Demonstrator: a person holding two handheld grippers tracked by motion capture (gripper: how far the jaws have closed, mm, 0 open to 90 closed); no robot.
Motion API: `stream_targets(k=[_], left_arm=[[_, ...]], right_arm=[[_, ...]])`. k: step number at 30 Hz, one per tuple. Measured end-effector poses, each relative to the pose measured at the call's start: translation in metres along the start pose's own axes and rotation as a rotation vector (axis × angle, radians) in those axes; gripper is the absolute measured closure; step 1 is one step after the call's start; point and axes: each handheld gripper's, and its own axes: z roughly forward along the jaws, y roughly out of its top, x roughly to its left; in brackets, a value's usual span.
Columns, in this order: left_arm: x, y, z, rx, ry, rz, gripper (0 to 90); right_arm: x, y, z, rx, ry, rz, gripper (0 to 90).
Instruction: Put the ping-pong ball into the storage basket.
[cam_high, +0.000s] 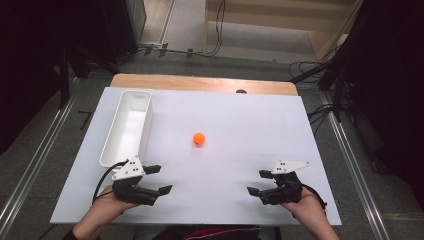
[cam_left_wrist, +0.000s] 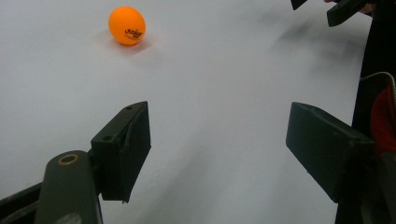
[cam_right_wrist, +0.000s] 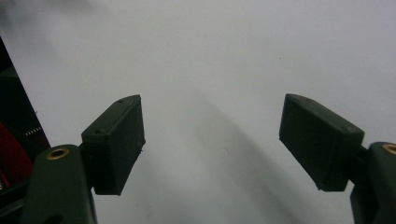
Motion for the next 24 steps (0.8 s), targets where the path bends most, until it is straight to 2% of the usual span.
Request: stream_targets(k=[8, 12, 18, 22, 23, 24], left_arm=[[0.0, 0.0, 0.0, -0.001, 0.003, -0.001, 21.8], [0.0, 0.002, -0.001, -0.031, -0.001, -0.027, 21.7], [-0.003, 0.007, 0.004, -0.058, 0.008, -0.017, 21.1], [-0.005, 0.009, 0.008, -0.052, 0.017, 0.006, 21.0], [-0.007, 0.01, 0.01, -0.048, 0.024, 0.001, 20.9], [-0.007, 0.01, 0.011, -0.042, 0.017, 0.004, 16.0]], right_arm=[[0.0, 0.0, 0.0, 0.001, 0.0, -0.001, 20.7], [-0.001, 0.0, -0.001, 0.002, -0.004, -0.001, 20.7], [-0.001, 0.0, -0.001, 0.003, -0.005, -0.001, 20.7], [-0.001, 0.0, -0.001, 0.004, -0.006, -0.003, 20.7], [-0.001, 0.0, -0.001, 0.004, -0.006, -0.002, 20.7], [-0.001, 0.0, -0.001, 0.005, -0.005, 0.004, 20.7]])
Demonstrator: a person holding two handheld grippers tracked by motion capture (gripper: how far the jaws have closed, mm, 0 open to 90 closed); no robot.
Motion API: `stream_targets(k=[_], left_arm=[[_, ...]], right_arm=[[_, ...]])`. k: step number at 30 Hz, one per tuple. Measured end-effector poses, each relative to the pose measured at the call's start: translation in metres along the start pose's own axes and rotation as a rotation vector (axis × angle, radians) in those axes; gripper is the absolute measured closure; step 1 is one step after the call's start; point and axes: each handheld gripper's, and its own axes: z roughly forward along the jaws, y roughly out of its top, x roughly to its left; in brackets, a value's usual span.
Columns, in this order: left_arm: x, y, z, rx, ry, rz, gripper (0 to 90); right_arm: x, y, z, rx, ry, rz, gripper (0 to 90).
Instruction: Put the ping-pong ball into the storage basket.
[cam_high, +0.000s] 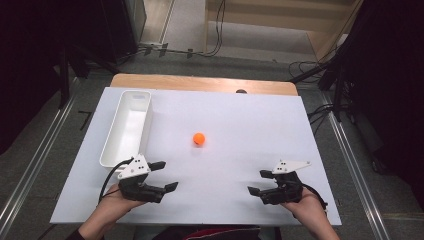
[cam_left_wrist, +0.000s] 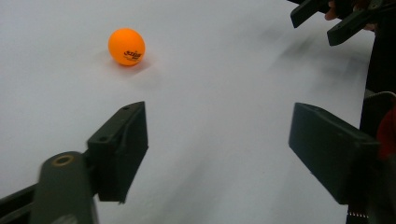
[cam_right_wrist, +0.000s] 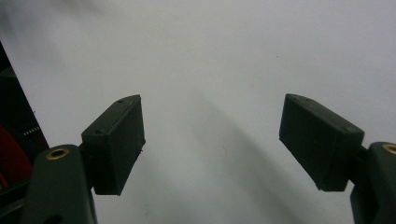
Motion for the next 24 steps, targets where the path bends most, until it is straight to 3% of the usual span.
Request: stream_targets(k=[3, 9, 12, 13, 17, 20, 24], left_arm=[[-0.001, 0.002, 0.003, -0.007, -0.029, -0.017, 14.1], [-0.004, 0.006, 0.009, -0.029, -0.026, -0.008, 13.4], [-0.005, 0.008, 0.012, -0.034, -0.045, -0.043, 13.4], [-0.006, 0.01, 0.014, -0.016, -0.048, -0.052, 13.4], [-0.006, 0.015, 0.018, 0.011, -0.045, -0.052, 13.4], [-0.006, 0.018, 0.02, -0.007, -0.035, -0.043, 13.4], [-0.004, 0.019, 0.023, 0.007, -0.015, -0.04, 13.4]], right_arm=[[0.0, 0.0, 0.0, -0.001, -0.002, -0.001, 20.7], [-0.001, 0.0, 0.0, -0.002, -0.003, -0.003, 20.7], [-0.001, 0.0, 0.0, -0.003, -0.008, -0.002, 20.7], [-0.001, 0.0, 0.0, -0.003, -0.007, -0.002, 20.7], [0.0, 0.0, -0.001, -0.003, -0.007, 0.004, 20.7], [0.0, 0.0, -0.001, -0.005, -0.007, 0.007, 20.7], [-0.001, 0.0, -0.001, -0.008, -0.01, 0.001, 20.7]])
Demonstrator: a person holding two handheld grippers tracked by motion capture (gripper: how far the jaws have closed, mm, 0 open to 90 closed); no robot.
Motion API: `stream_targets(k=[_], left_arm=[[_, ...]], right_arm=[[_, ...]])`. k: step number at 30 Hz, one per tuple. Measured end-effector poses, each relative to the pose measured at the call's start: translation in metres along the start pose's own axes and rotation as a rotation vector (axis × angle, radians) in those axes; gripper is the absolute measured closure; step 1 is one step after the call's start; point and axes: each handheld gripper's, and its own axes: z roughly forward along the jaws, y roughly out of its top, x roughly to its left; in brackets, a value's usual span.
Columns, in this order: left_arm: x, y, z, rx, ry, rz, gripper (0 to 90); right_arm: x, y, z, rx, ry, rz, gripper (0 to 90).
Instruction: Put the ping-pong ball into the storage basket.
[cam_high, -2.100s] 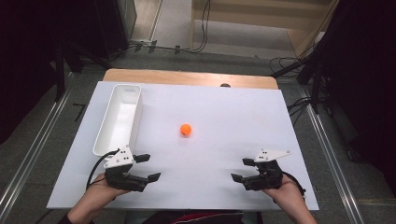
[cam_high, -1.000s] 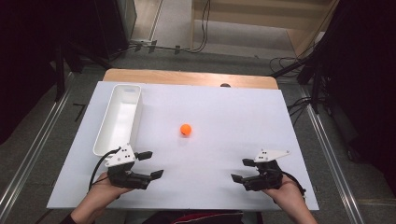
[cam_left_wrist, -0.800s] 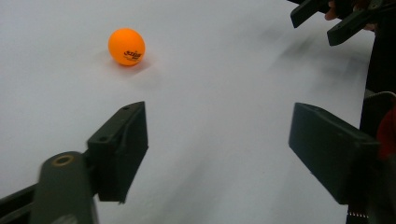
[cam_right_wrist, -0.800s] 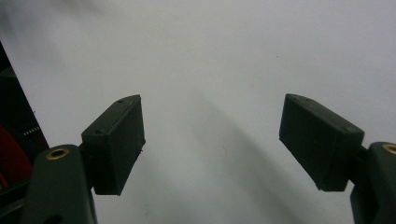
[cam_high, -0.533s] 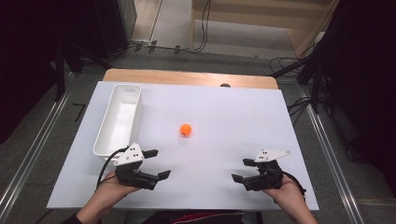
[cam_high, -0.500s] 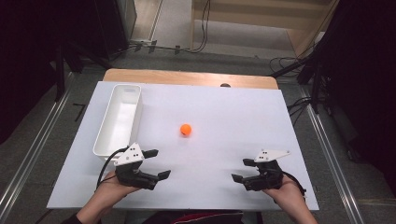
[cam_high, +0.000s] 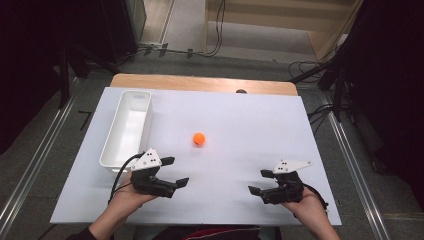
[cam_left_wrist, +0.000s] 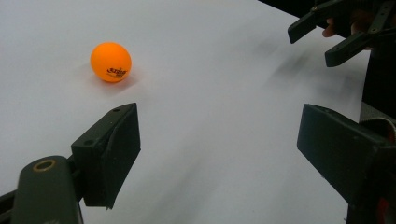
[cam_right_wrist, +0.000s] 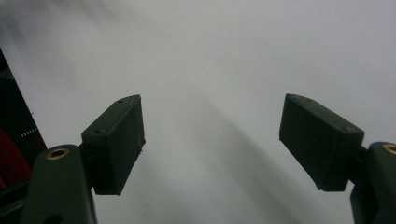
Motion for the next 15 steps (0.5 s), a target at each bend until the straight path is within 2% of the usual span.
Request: stream_targets(k=[2, 5, 8, 10, 12, 14, 15], left_arm=[[0.001, 0.001, 0.002, 0.004, 0.009, 0.001, 13.4], [0.002, 0.002, 0.002, -0.002, -0.009, -0.007, 13.4], [0.001, 0.004, 0.003, -0.042, -0.027, -0.012, 13.4], [0.0, 0.007, 0.004, -0.086, -0.004, 0.008, 13.4], [0.0, 0.01, 0.006, -0.081, -0.01, 0.008, 13.4], [0.0, 0.013, 0.007, -0.044, -0.009, 0.009, 13.5], [0.0, 0.013, 0.007, -0.044, -0.009, 0.009, 13.6]], right_arm=[[0.0, 0.0, 0.0, 0.0, 0.0, 0.001, 20.7], [0.0, 0.0, 0.0, 0.0, 0.001, 0.002, 20.7], [0.0, 0.0, 0.0, 0.0, 0.001, 0.002, 20.7], [0.0, 0.001, 0.0, -0.001, 0.001, -0.004, 20.7], [0.0, 0.001, 0.0, -0.004, 0.004, 0.0, 20.7], [0.0, 0.001, -0.001, -0.006, 0.005, 0.002, 20.7], [0.0, 0.001, -0.001, -0.007, 0.005, 0.002, 20.7]])
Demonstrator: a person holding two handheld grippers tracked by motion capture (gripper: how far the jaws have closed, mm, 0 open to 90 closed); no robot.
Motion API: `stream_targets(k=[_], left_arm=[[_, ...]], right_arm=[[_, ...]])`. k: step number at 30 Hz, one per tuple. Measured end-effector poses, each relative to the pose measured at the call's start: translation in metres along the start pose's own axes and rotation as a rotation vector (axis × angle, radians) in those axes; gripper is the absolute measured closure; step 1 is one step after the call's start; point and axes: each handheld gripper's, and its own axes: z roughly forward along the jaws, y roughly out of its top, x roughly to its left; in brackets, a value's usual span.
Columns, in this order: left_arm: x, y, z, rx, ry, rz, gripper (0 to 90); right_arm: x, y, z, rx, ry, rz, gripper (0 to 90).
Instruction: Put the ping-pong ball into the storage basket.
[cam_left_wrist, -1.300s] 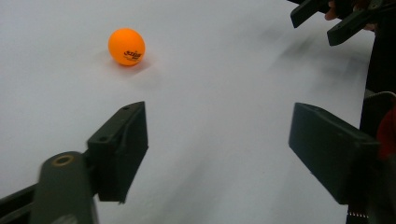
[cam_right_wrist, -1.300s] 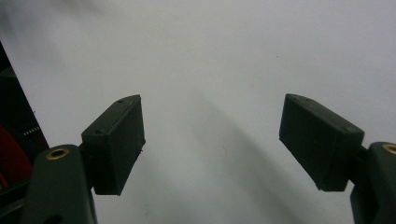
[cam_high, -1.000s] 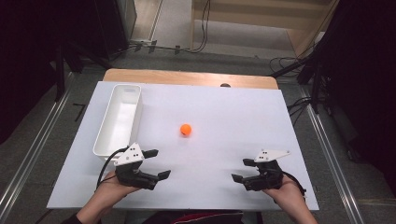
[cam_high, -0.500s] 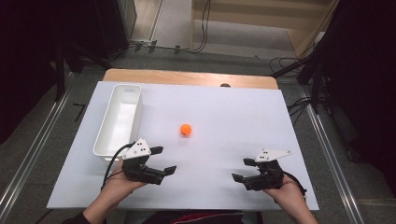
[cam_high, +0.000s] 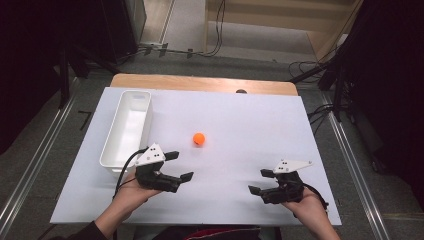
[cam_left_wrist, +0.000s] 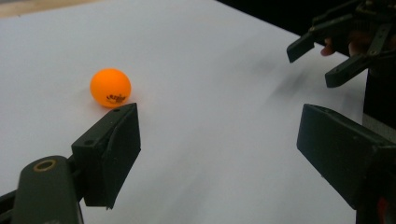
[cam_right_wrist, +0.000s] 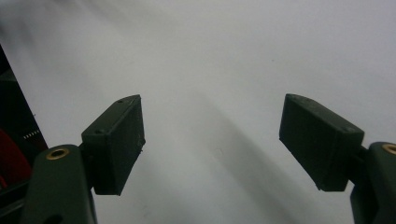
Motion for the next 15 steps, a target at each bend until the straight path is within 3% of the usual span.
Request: stream_targets(k=[2, 8, 15], left_arm=[[0.001, 0.002, 0.004, 0.034, 0.005, -0.007, 13.6], [0.004, 0.006, 0.013, 0.072, 0.004, -0.026, 13.6], [0.01, 0.015, 0.025, 0.089, 0.002, -0.033, 13.7]], right_arm=[[-0.001, 0.0, 0.0, 0.002, -0.001, -0.001, 20.7], [-0.001, 0.0, -0.001, -0.005, 0.001, -0.001, 20.7], [0.0, 0.0, 0.0, 0.001, 0.003, -0.005, 20.7]])
